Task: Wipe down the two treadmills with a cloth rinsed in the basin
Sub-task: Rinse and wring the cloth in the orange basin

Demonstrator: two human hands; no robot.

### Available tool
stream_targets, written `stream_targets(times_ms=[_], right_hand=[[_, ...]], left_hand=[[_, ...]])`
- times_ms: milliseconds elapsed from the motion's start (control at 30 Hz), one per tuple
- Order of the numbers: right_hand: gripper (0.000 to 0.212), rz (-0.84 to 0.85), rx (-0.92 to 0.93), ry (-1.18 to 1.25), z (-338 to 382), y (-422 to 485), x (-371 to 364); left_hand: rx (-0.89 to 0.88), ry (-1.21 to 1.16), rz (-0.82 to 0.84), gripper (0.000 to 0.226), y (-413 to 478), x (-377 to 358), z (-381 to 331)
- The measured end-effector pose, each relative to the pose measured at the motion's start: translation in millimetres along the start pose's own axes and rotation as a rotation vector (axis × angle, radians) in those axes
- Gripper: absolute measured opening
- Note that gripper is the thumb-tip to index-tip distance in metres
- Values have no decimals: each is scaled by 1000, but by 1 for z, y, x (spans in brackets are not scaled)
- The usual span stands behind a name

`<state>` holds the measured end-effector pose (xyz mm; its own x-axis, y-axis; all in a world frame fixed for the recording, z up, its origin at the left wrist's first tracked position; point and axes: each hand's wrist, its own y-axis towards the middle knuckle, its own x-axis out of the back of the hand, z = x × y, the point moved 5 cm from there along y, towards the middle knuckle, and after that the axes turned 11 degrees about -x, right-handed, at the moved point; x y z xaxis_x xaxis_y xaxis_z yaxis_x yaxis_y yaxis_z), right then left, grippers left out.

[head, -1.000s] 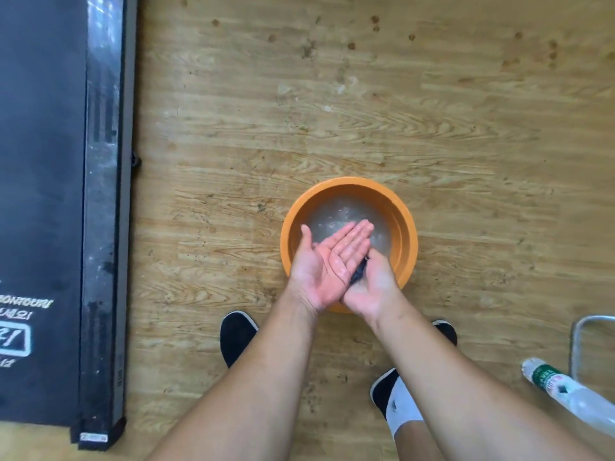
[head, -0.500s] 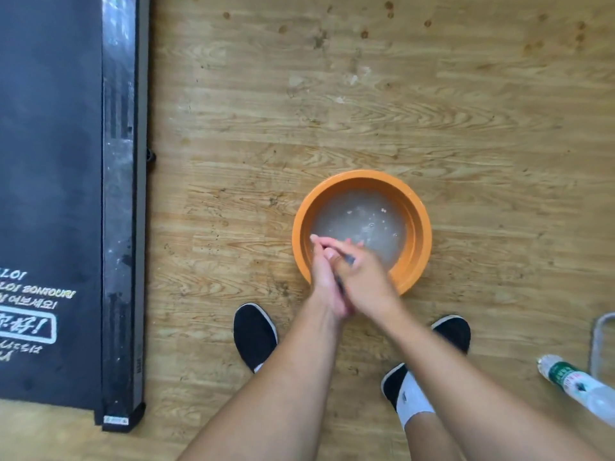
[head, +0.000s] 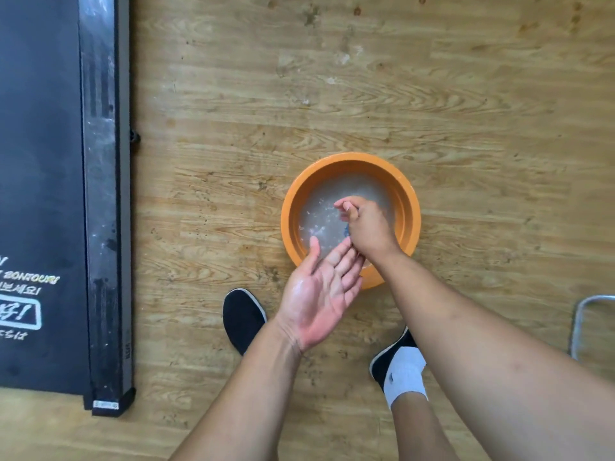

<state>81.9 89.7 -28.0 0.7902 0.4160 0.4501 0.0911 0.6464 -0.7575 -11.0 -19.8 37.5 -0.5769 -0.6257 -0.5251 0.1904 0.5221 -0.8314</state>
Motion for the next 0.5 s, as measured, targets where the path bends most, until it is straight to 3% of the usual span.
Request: stream_targets(times_ms=[100,233,333,400,500], right_hand=[[30,-145,13,93,9,-16,21],[30,113,31,-39,14,-60,-13],[27,162,-41,50,7,-86,-18],[29,178,14,61,8,-112,-16],[33,223,78,199,9,-150,-15]], left_hand=[[-80,-69,-103,73,-1,-2,-11],[-91,-228,-201,69,15,-27,-6],[-116,-251,-384,77,19,-15,-5],[-191,-231,-511,86,22,1,-12],[-222,-147,-528,93,25,15,-16]])
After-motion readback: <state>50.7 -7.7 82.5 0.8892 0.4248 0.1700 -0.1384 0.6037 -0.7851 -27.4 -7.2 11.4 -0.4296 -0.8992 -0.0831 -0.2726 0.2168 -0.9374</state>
